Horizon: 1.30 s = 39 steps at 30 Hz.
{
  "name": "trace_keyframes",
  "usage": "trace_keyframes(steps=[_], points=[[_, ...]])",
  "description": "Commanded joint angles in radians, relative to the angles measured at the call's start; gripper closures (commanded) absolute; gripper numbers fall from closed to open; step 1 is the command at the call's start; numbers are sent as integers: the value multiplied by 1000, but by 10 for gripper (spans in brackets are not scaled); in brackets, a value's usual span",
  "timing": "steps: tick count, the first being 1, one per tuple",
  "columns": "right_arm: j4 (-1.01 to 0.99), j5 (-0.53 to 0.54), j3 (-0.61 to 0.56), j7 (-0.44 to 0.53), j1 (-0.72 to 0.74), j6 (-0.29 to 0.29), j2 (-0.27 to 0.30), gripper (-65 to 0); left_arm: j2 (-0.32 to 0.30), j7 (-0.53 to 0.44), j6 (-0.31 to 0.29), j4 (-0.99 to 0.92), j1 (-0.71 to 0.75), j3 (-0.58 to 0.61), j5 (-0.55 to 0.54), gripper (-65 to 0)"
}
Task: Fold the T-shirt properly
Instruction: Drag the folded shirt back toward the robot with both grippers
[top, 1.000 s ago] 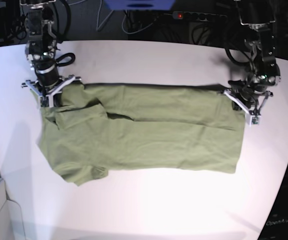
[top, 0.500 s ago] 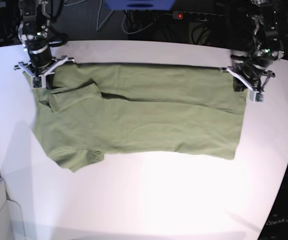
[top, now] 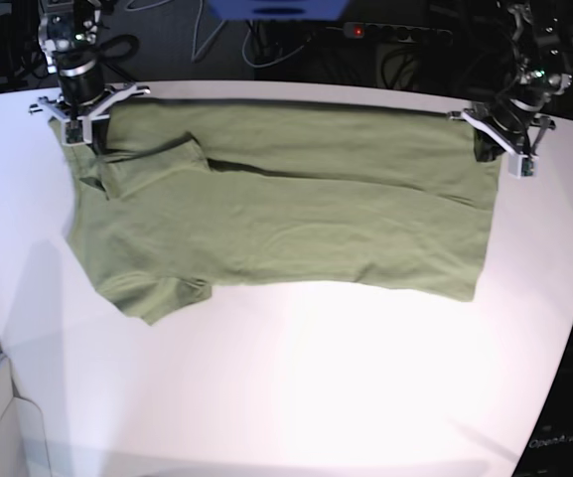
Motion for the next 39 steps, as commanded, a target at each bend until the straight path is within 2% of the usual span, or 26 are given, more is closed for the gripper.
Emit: trace_keyframes(steps=[1,10,17,30,39], points=[[-13,-11,1,-81,-23,9,2,-7,4,247,33,-48,55,5,109,-33],[-5,-11,1,-75,-16,9,5,-7,4,244,33,-36,49,-52,109,-33],[34,-11,14,-73,-8,9,2,-7,7,141,31,-39,48,-72,109,-33],[120,-11,51,-75,-8,9,0,-7,10,146,31,-36,-31,-72,109,-33],[143,-11,50,-75,-8,9,-1,-7,15,144,31,-35,-32,-72,98,-33]])
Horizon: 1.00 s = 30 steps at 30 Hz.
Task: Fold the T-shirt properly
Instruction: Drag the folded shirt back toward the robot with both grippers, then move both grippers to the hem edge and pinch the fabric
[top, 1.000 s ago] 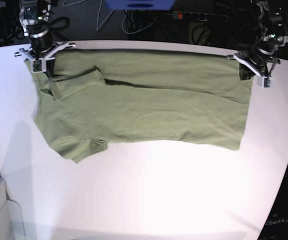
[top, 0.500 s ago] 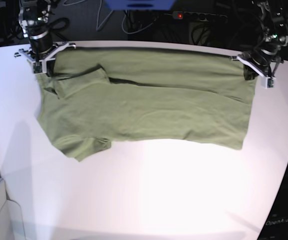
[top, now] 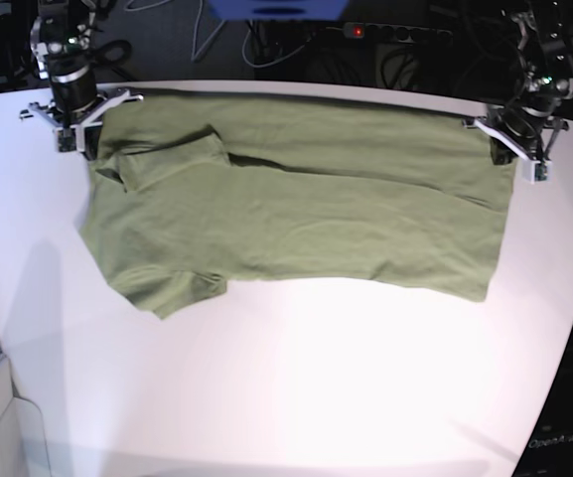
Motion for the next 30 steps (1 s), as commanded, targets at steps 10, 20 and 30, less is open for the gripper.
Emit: trace_keyframes(steps=[10,20,30], points=[[39,0,0,26,-2,2,6,-7,33,102,21,135,30,-1,53,-33],[39,0,3,28,-2,2,-3,-7,57,102,21,187,12,-1,55,-35],[67,0,-2,18,36,2,25,-15,60,102,21,294,12,-41,53,-39]])
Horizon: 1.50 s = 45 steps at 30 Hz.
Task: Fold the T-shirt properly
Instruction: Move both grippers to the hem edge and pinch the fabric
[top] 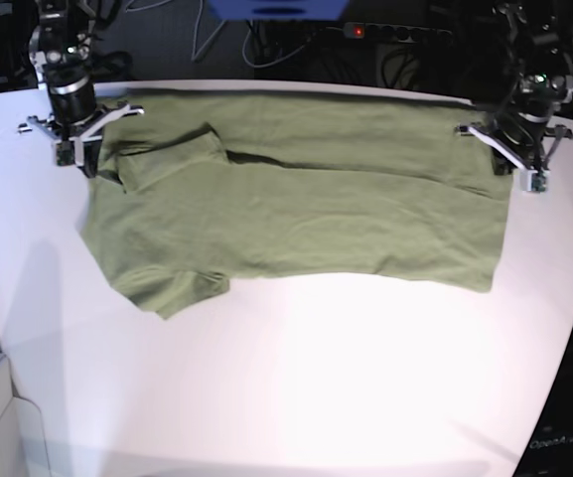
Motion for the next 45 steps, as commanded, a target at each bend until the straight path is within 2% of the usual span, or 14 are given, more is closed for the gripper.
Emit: trace_keyframes(steps=[1,4,8,11,13,17,21,26,30,34,40,45], points=[[40,0,6,28,13,1,24,-16,-5,-13,4,47,-1,-21,-4,-39],[96,0,10,-16,50,1,42,-39,14,-11,4,129,-1,-50,-4,-73],[144,2,1,-150,182,15,88,-142,14,-10,6,157,-33,-54,3,-209],[101,2,-8,-273,349,150,88,-221,12,-10,6,111,-65,-54,5,-271],[40,2,-14,-342,469,225,84,-260,12,-10,6,79,-96,-54,5,-285],[-175,0,-50,-428,690,333,62,-328,6,-8,6,-16,-162,-48,5,-287],[-381,0,-82,-428,831,380,64,-347,6,-8,6,-90,-216,-45,5,-287],[-514,0,-91,-399,932,383,67,-347,6,33,6,-145,-273,-45,6,-287],[-609,0,-91,-346,956,428,64,-347,3,52,6,-159,-285,-45,6,-287],[-682,0,-91,-291,958,428,59,-347,3,58,6,-150,-288,-45,6,-287],[-744,0,-94,-265,953,429,33,-347,8,58,6,-157,-299,-45,6,-287],[-764,0,-163,-262,953,429,26,-347,8,58,7,-156,-299,-45,6,-287]])
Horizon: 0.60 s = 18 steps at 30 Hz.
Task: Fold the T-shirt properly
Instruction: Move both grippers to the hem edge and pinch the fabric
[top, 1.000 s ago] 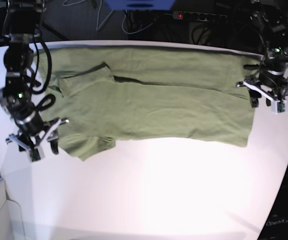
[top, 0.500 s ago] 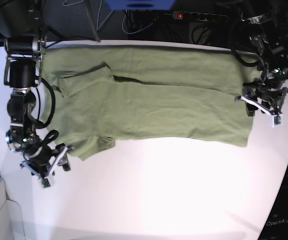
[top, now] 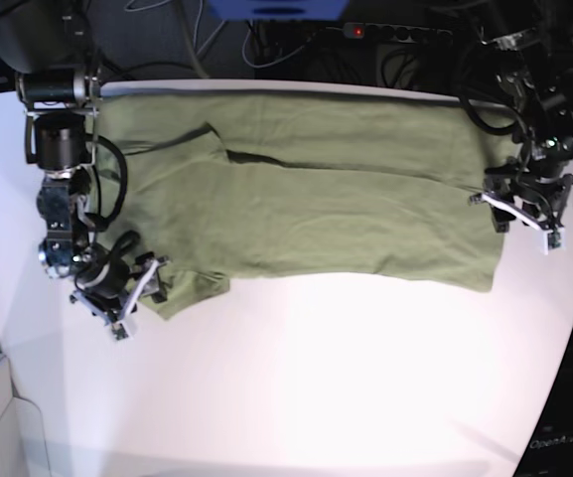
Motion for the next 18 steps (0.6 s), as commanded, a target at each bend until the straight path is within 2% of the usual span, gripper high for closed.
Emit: trace_keyframes(steps=[1,6,7,12,13,18], points=[[17,12,-7,36,31,11,-2,-347,-9,-20,-2,15,-11,-4,-9,-287],[-14,10,-11,70,24,11,-11,-337,-11,-20,-2,17,-10,-4,-9,-287],[-14,10,-11,79,23,11,-11,-315,-12,-20,-2,17,-10,-4,-9,-287],[-15,10,-11,92,21,8,-11,-49,-14,-20,3,20,-10,-5,-9,-287],[-15,10,-11,90,21,8,-9,-20,-14,-20,6,20,-11,-7,-9,-287],[-15,10,-11,92,21,8,-5,-12,-17,-20,4,20,-50,-10,-9,-287]])
